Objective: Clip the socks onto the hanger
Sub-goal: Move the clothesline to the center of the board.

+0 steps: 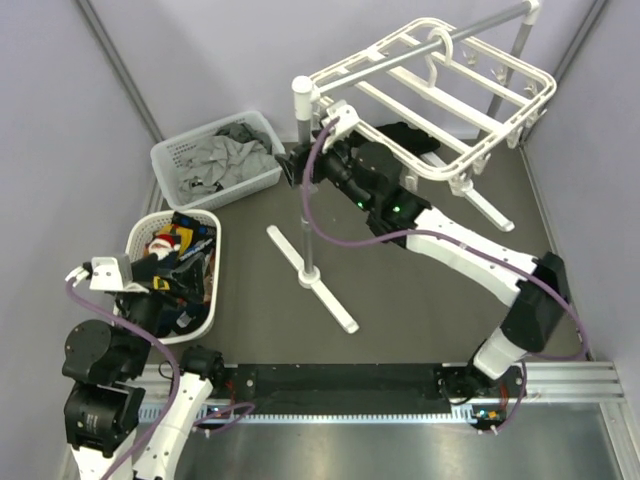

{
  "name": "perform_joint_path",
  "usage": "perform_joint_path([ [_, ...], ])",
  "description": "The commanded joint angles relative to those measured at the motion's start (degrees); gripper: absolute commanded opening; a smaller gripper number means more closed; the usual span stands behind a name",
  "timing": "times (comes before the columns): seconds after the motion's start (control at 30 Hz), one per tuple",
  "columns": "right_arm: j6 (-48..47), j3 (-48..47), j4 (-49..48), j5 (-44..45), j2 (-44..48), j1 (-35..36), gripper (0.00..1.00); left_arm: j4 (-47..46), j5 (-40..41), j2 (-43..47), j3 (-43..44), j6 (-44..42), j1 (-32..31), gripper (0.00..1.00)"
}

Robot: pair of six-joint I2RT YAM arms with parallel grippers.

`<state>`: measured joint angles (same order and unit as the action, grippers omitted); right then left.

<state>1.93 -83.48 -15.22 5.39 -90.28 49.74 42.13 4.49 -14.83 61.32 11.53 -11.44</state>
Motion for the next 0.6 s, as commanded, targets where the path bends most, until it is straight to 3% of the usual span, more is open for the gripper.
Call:
perform_joint_path([
  [0.0,-1.67,-11.25,-6.49,7.09,-6.82,0.54,0.99,1.2,1.66,1.21,2.4,-1.51,-0.34,0.99],
  [0.33,-3.34,-29.08,-4.64,10.0,-20.81,1.06,0.99,3.4,3.85,3.4,3.63,-3.71,-1.21,0.99],
  [0.57,-3.16,-25.95,-0.78,5.86,-16.52,3.26,0.99,3.49,4.04,3.84,3.63,-3.36,-2.09,0.98],
])
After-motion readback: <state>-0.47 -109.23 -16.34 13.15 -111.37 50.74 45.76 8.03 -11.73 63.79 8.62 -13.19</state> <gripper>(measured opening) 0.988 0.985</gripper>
